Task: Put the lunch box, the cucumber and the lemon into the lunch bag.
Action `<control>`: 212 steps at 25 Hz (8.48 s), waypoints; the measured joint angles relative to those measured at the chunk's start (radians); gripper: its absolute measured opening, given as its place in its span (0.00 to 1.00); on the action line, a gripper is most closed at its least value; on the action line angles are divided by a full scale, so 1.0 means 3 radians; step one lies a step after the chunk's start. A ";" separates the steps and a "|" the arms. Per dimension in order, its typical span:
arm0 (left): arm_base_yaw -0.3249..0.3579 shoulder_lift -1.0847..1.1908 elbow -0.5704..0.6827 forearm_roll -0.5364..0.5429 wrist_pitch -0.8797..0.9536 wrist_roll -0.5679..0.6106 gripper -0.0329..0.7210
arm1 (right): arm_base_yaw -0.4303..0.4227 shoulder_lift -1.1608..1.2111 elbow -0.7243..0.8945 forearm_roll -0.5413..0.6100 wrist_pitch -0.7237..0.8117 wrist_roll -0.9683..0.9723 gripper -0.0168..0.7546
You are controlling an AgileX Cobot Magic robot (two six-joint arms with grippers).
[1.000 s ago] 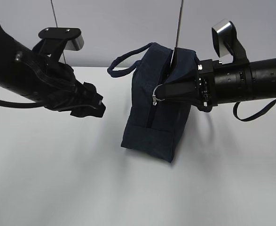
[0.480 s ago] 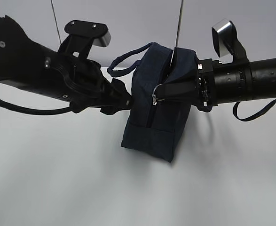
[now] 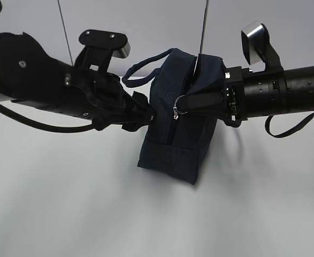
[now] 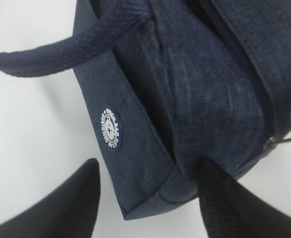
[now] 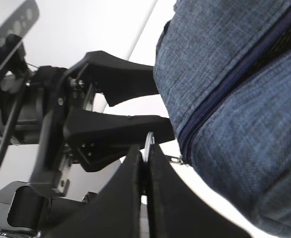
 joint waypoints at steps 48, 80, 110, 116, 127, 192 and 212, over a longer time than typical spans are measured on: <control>-0.0143 0.0267 -0.0105 -0.0124 0.0131 0.0002 0.03 | 0.0000 0.0000 -0.0291 0.0127 -0.0067 0.0093 0.02; -0.0454 -0.0027 0.0321 -0.0263 0.0293 -0.0005 0.03 | 0.0000 0.0000 -0.0471 0.0152 -0.0381 0.0099 0.02; -0.0461 -0.0378 0.0780 -0.0275 0.0246 -0.0057 0.03 | 0.0006 0.0025 -0.0701 0.0218 -0.0941 0.0038 0.02; -0.0461 -0.0420 0.0783 -0.0275 0.0289 -0.0057 0.03 | 0.0013 0.0239 -0.0942 0.0210 -0.0954 0.0034 0.02; -0.0461 -0.0462 0.0822 -0.0274 0.0335 -0.0057 0.03 | 0.0013 0.0628 -0.1296 0.0224 -0.1093 0.0055 0.02; 0.0553 0.0408 -0.2096 0.0240 0.3177 -0.0409 0.49 | 0.0013 0.0753 -0.1389 0.0275 -0.0715 0.0121 0.02; 0.0553 0.1115 -0.2457 -0.0215 0.3303 -0.0409 0.50 | 0.0013 0.0753 -0.1389 0.0275 -0.0708 0.0121 0.02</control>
